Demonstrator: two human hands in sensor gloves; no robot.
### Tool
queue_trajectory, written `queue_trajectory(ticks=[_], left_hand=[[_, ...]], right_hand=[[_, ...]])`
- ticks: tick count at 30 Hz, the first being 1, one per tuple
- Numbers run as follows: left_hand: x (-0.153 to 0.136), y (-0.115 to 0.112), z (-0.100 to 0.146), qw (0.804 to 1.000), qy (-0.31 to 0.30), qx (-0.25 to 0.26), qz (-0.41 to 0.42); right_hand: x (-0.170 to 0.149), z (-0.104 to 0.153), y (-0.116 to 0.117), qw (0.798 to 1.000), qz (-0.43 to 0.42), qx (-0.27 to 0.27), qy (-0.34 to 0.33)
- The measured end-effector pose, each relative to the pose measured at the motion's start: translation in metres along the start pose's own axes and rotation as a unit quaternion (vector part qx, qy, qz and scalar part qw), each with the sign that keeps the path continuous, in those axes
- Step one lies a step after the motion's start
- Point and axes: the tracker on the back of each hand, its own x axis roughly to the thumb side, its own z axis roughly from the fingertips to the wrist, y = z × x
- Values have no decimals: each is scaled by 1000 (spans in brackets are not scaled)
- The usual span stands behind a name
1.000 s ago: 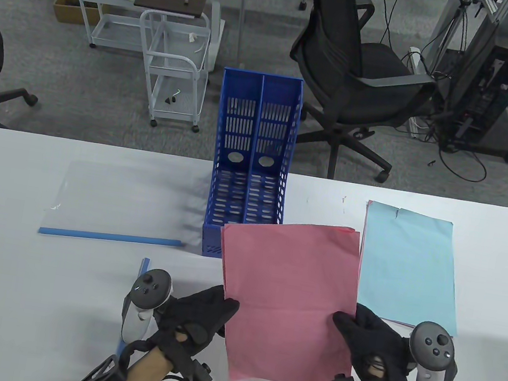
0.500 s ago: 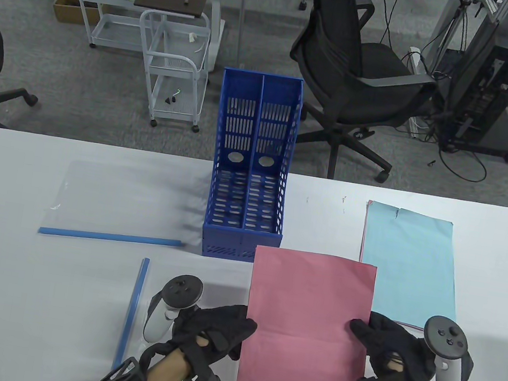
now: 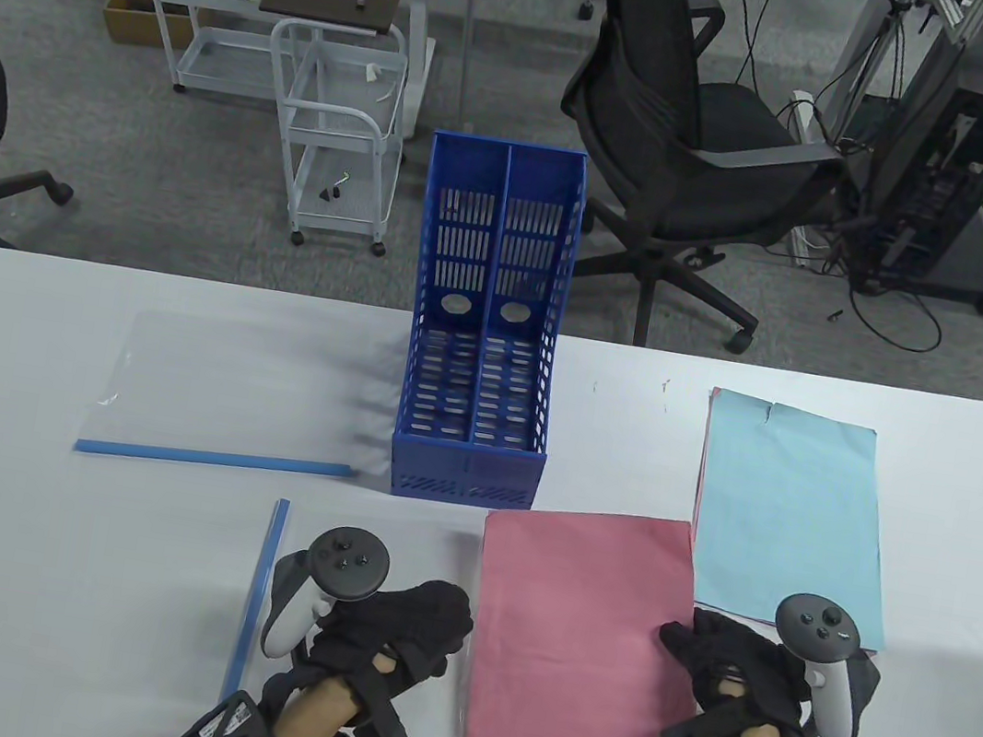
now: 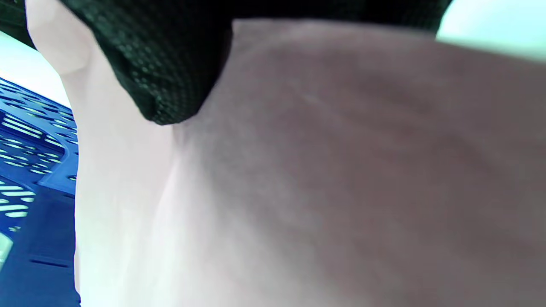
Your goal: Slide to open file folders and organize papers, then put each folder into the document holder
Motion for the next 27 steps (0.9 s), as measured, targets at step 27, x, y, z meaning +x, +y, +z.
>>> queue_trajectory(ticks=[27], left_hand=[[-27, 9, 38, 916, 136, 120, -357]], right_hand=[[39, 27, 69, 882, 471, -28, 13]])
